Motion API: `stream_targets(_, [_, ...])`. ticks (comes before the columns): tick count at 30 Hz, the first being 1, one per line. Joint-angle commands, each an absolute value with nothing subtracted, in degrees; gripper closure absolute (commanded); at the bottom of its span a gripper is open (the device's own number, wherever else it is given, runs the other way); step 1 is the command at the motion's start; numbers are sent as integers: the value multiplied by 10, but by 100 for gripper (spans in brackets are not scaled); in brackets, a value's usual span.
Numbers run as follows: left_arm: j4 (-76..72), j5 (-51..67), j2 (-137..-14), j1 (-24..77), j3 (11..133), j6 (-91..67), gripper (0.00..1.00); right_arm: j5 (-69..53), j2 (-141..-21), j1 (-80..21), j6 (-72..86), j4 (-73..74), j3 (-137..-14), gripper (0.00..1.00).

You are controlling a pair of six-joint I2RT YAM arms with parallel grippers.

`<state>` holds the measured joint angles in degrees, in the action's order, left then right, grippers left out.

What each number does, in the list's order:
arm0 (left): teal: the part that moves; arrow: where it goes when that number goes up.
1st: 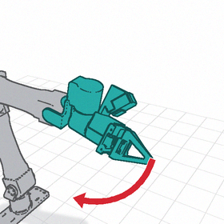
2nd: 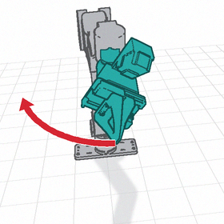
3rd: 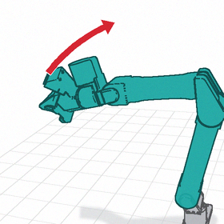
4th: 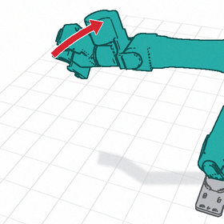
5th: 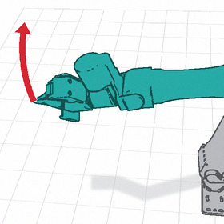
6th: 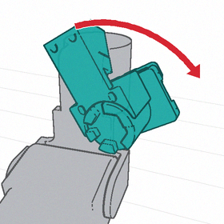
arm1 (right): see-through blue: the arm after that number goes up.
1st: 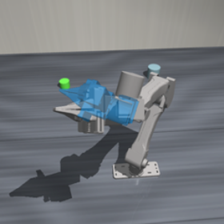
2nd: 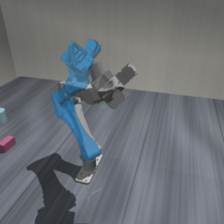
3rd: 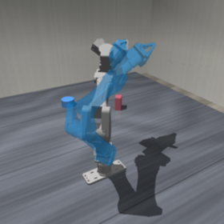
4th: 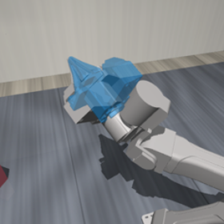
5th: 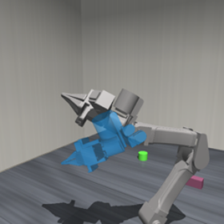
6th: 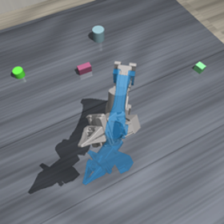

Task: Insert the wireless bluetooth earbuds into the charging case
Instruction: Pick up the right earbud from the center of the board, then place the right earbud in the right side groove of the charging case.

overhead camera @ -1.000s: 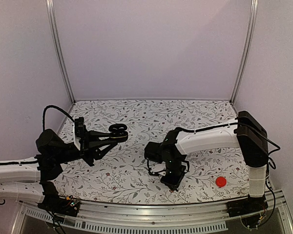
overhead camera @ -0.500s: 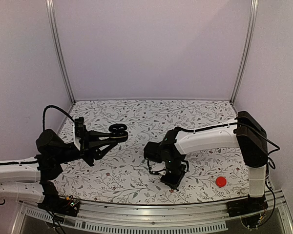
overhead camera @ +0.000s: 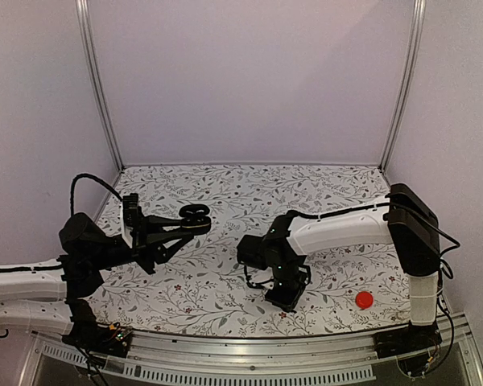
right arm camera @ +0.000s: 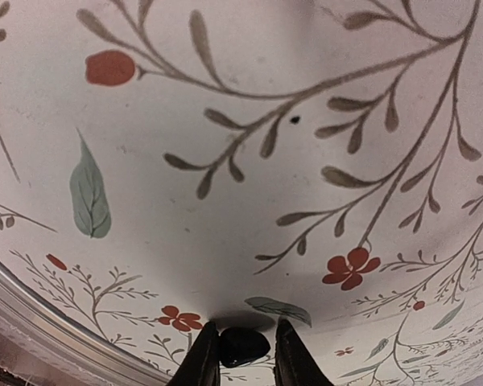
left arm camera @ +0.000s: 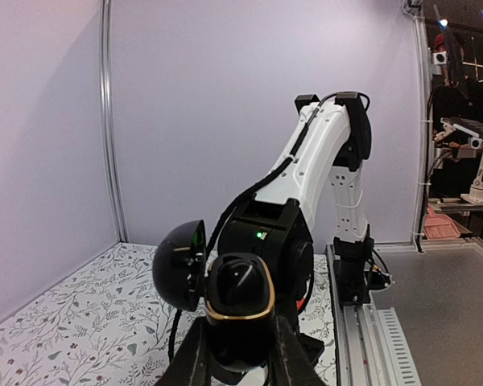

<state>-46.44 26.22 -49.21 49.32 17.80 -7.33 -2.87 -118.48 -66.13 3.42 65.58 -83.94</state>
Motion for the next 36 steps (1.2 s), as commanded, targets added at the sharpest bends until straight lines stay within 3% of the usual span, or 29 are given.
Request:
stream_targets(1, [-483,258,-489,486,169,-67,84,-21,-1194,-666,34,657,-848,78])
stream_targets(14, [-481,260,-491,487,170,-67,84,-3,-1148,-656,38,606,-866,87])
stream_targets(24, [-475,255,-486,486,169,-65,84,78,-1028,-608,38,497,-877,87])
stream_targets(36, [-479,264,-506,486,180,-67,84,52,-870,-574,-15,314,-855,87])
